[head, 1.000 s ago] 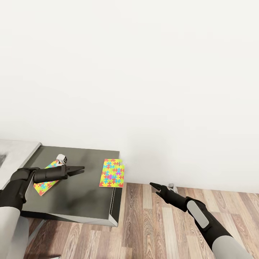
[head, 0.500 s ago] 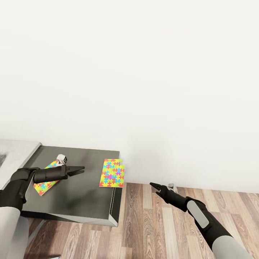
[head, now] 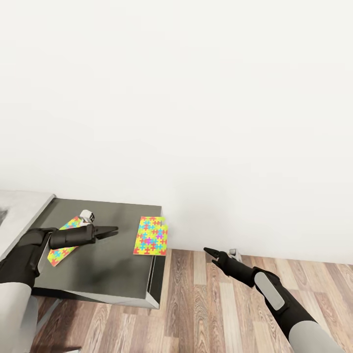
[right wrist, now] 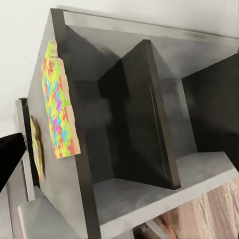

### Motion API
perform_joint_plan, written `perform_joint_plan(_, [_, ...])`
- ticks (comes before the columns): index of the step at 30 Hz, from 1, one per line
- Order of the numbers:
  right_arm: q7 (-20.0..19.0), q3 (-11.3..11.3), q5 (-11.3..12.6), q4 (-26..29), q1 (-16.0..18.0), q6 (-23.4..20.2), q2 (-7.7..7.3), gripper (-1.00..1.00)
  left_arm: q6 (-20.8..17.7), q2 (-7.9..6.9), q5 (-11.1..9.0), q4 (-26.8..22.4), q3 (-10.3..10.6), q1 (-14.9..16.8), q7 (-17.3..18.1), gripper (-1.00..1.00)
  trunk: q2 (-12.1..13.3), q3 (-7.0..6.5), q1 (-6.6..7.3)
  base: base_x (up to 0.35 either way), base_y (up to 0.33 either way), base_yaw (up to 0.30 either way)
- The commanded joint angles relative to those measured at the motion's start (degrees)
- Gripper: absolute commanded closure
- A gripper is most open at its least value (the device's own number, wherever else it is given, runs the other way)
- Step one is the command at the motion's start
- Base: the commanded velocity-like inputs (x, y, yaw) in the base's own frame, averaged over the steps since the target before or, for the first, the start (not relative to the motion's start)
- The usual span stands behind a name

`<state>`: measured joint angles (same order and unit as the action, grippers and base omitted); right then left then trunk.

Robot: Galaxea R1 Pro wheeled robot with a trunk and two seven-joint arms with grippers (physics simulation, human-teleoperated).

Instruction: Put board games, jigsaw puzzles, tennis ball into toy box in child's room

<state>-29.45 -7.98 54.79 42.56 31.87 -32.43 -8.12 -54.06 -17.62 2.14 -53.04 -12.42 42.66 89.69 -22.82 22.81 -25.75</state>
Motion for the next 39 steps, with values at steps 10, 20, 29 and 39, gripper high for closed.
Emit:
perform_joint_plan(10, [0.0, -0.3, 0.3, 2.6, 0.0, -0.2, 1.83, -1.00, -1.9, 0.55, 0.0, -10.9, 4.4, -4.4, 0.3, -1.00, -0.1, 0.09, -0.03, 0.000, -0.002, 0.098])
perform_joint_plan(20, [0.4, -3.2, 0.1, 2.9, 0.0, -0.2, 3.73, -1.00, -2.6, 0.49, -2.5, -13.4, 5.2, -5.3, 0.3, -1.00, -0.1, 0.09, -0.03, 0.000, 0.000, 0.017])
perform_joint_plan(29, [0.4, -3.6, 0.1, 2.9, 0.0, -0.2, 3.81, -1.00, -2.8, 0.53, -4.4, -15.6, 5.7, -6.8, 0.3, -1.00, -0.1, 0.09, -0.03, 0.000, 0.000, 0.000])
perform_joint_plan(39, [0.4, -3.6, 0.1, 2.9, 0.0, -0.2, 3.82, -1.00, -2.8, 0.94, -4.6, -18.7, 8.6, -8.8, 0.3, -1.00, -0.1, 0.09, -0.03, 0.000, 0.000, 0.000])
